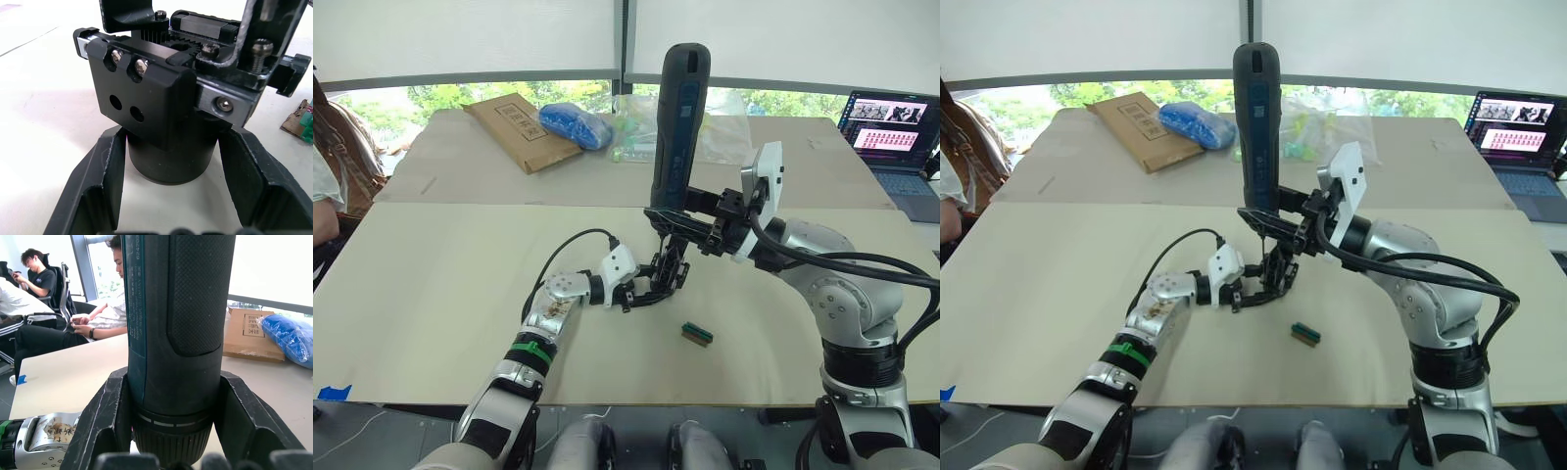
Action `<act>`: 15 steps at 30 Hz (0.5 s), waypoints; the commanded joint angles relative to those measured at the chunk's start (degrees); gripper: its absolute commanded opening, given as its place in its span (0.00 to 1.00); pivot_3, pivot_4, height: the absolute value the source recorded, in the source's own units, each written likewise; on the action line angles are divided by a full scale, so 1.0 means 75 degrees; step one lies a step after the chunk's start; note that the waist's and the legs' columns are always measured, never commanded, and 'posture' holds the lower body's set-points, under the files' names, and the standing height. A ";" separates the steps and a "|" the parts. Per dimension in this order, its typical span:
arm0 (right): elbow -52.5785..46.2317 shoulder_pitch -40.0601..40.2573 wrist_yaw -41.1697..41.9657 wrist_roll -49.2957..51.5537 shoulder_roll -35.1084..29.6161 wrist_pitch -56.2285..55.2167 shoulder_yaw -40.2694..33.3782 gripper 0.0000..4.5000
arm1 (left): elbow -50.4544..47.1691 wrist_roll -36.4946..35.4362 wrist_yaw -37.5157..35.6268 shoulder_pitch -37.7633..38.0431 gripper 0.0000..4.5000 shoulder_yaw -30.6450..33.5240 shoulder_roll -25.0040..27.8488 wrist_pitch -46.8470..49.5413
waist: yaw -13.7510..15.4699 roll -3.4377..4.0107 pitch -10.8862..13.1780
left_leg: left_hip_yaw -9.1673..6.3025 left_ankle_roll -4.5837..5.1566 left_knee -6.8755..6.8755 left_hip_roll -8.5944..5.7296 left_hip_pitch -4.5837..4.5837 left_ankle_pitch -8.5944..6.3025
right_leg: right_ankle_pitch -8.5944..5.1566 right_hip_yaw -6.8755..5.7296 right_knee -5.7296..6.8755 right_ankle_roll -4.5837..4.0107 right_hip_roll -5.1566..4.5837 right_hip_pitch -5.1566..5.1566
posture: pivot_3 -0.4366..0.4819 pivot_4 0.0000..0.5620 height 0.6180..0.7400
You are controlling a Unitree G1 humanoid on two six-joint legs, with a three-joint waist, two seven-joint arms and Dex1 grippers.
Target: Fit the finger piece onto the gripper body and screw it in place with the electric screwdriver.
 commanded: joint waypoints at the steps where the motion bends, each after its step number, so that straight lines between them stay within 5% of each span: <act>1: -0.0386 -0.0091 0.0005 0.0139 -0.0046 -0.0197 -0.0160 0.43 | -0.0135 -0.0004 0.0008 -0.0141 0.51 -0.0044 -0.0038 -0.0121 | 0.0000 0.0000 0.0000 | 0.0000 0.0000 0.0000 0.0000 0.0000 0.0000 | 0.0000 0.0000 0.0000 0.0000 0.0000 0.0000 | 0.48 0.27 0.93; 15: -0.0487 0.0035 0.0093 0.0064 -0.0102 -0.0297 -0.0088 0.43 | -0.0139 -0.0016 0.0002 -0.0153 0.51 -0.0044 -0.0048 -0.0107 | 0.0000 0.0000 0.0000 | 0.0000 0.0000 0.0000 0.0000 0.0000 0.0000 | 0.0000 0.0000 -0.0001 0.0000 0.0000 0.0000 | 0.48 0.27 0.93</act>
